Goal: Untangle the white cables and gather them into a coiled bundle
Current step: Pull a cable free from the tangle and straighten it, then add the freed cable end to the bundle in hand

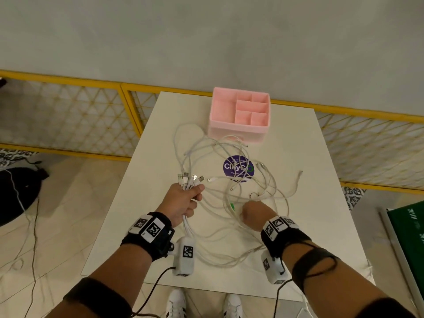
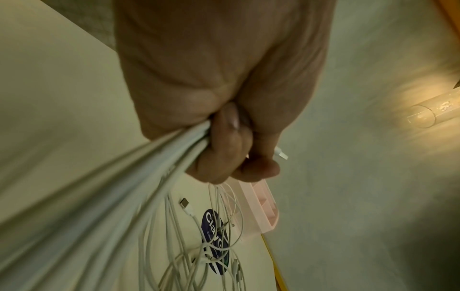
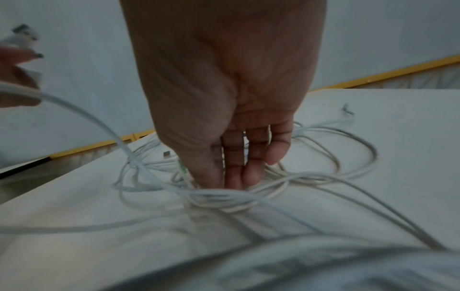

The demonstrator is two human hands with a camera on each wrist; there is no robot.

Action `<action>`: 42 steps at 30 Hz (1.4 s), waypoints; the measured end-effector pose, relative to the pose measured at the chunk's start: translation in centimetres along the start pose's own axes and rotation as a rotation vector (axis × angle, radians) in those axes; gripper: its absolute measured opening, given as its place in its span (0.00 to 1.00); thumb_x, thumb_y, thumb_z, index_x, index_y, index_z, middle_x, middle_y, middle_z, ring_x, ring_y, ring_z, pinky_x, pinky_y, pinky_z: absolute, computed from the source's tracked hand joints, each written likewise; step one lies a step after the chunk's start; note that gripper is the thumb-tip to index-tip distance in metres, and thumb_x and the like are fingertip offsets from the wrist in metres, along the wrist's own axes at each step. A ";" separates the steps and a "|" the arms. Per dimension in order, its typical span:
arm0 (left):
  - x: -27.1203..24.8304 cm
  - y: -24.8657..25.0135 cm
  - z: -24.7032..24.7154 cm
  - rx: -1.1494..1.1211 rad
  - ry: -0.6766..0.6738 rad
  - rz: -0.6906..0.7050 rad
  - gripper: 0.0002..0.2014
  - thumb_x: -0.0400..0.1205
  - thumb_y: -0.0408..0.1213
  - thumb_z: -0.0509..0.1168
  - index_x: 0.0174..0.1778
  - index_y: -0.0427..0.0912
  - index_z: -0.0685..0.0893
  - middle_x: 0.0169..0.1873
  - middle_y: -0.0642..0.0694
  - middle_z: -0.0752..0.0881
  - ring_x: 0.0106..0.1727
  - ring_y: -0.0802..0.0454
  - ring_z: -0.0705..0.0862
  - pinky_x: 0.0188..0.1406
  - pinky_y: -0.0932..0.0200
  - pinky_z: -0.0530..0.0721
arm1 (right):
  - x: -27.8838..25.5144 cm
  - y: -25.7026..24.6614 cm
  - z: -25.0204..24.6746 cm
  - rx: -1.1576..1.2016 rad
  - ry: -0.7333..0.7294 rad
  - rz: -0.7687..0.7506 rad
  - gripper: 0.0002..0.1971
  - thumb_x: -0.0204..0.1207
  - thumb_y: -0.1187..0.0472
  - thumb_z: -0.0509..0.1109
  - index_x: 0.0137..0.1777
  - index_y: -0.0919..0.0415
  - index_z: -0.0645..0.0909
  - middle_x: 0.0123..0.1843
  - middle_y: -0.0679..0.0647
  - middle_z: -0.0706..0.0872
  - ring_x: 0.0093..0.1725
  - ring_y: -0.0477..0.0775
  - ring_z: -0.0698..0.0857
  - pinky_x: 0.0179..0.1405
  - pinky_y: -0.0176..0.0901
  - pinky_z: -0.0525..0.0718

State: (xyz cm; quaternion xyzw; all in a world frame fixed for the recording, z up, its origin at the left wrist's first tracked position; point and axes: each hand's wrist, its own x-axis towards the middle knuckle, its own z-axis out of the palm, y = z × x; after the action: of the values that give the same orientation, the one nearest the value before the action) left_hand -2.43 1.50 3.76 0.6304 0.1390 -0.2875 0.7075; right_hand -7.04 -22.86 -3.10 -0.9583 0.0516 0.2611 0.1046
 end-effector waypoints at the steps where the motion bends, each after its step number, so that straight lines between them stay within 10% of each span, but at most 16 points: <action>1: 0.0 0.1 -0.2 -0.001 -0.002 -0.002 0.08 0.84 0.36 0.71 0.41 0.42 0.80 0.27 0.47 0.80 0.20 0.58 0.63 0.16 0.67 0.57 | 0.0 0.4 -0.1 0.045 0.015 -0.009 0.10 0.80 0.58 0.62 0.54 0.59 0.84 0.55 0.57 0.88 0.57 0.61 0.86 0.54 0.47 0.82; 7: -0.2 0.6 -1.7 -0.005 0.009 -0.013 0.08 0.84 0.36 0.71 0.41 0.41 0.81 0.27 0.47 0.80 0.18 0.59 0.64 0.14 0.68 0.58 | -1.6 4.2 -0.8 0.232 0.268 0.122 0.07 0.81 0.62 0.61 0.52 0.63 0.80 0.54 0.63 0.85 0.54 0.64 0.85 0.51 0.47 0.80; 14: 0.4 1.2 -2.6 -0.022 0.040 -0.015 0.09 0.84 0.35 0.70 0.39 0.42 0.79 0.27 0.47 0.79 0.17 0.60 0.63 0.14 0.69 0.57 | -4.2 8.4 0.6 0.296 0.014 0.331 0.21 0.76 0.38 0.72 0.50 0.58 0.77 0.51 0.54 0.85 0.48 0.55 0.82 0.46 0.45 0.76; 17: 0.5 1.4 -2.0 0.003 0.016 -0.014 0.07 0.84 0.36 0.70 0.43 0.41 0.80 0.27 0.48 0.79 0.17 0.60 0.63 0.14 0.68 0.57 | -4.7 8.3 1.6 0.308 0.005 0.317 0.17 0.72 0.46 0.78 0.50 0.56 0.79 0.50 0.51 0.84 0.52 0.55 0.83 0.47 0.42 0.77; 24: 0.2 1.3 -0.7 0.036 -0.020 -0.023 0.08 0.85 0.35 0.70 0.41 0.41 0.81 0.27 0.47 0.79 0.18 0.60 0.63 0.15 0.68 0.57 | -4.4 4.5 0.3 0.574 0.112 0.170 0.11 0.75 0.63 0.70 0.32 0.53 0.76 0.32 0.49 0.81 0.38 0.55 0.81 0.33 0.40 0.72; 28: -0.2 1.4 0.2 0.039 -0.044 -0.013 0.07 0.85 0.35 0.70 0.42 0.40 0.81 0.26 0.46 0.79 0.18 0.60 0.63 0.14 0.68 0.57 | -3.6 1.3 -3.1 0.995 -0.032 0.068 0.13 0.80 0.57 0.73 0.38 0.66 0.87 0.23 0.54 0.74 0.24 0.52 0.71 0.25 0.39 0.70; 34: -0.8 1.3 2.4 0.027 -0.077 -0.011 0.07 0.85 0.38 0.70 0.45 0.40 0.80 0.34 0.39 0.86 0.19 0.58 0.62 0.14 0.67 0.57 | -4.8 -3.0 -8.8 1.336 0.133 -0.117 0.13 0.86 0.64 0.64 0.55 0.74 0.86 0.21 0.52 0.69 0.21 0.50 0.67 0.26 0.41 0.69; 42: -0.2 2.3 4.5 -0.239 -0.133 -0.076 0.09 0.89 0.41 0.63 0.44 0.42 0.78 0.51 0.37 0.93 0.16 0.60 0.60 0.11 0.68 0.57 | -8.1 -4.8 -6.8 1.087 -0.103 -0.354 0.07 0.84 0.71 0.64 0.51 0.66 0.84 0.28 0.59 0.84 0.23 0.52 0.74 0.25 0.38 0.73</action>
State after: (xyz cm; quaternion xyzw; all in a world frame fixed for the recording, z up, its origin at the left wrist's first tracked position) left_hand -1.98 -2.73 6.47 0.5155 0.1486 -0.3366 0.7738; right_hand -9.89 -19.39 7.63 -0.7469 0.0120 0.2219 0.6266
